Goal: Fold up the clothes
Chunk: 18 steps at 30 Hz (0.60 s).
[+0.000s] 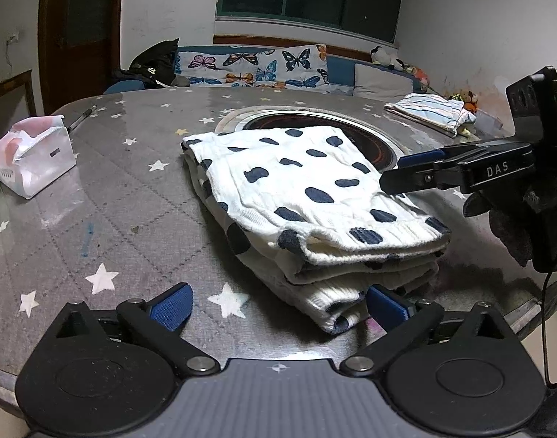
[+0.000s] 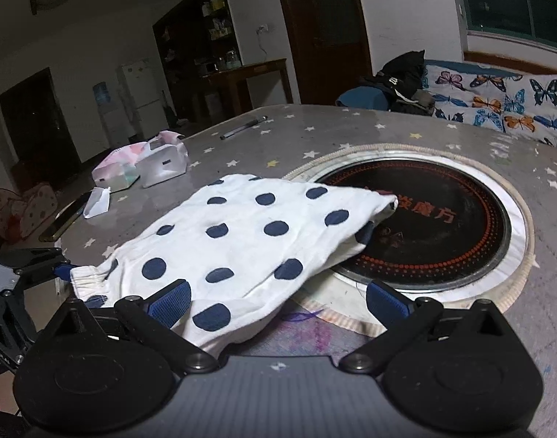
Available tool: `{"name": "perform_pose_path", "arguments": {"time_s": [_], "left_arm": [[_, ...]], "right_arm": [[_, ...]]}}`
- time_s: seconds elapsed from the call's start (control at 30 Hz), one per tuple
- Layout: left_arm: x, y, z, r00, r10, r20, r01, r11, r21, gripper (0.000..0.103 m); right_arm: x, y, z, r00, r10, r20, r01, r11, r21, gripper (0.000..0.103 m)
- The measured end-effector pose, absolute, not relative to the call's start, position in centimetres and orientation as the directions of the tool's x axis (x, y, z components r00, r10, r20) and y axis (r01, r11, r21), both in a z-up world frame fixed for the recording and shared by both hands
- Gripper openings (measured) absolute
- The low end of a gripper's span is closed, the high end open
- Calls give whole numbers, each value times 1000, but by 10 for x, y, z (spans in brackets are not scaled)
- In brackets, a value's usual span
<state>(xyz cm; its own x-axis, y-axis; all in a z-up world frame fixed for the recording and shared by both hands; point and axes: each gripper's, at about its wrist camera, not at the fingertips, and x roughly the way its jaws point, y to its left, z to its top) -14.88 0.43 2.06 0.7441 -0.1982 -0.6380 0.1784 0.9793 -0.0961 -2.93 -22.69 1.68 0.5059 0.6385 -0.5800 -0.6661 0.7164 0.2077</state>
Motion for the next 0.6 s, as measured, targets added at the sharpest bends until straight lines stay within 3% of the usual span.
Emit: {"name": "perform_pose_path", "arguments": {"time_s": [0.6], "left_arm": [[-144,5,18,752,-171,-637,175,983,-57,103]], "right_arm": [[-26,-235,0,505,639,-580,-603,742,293,103]]}}
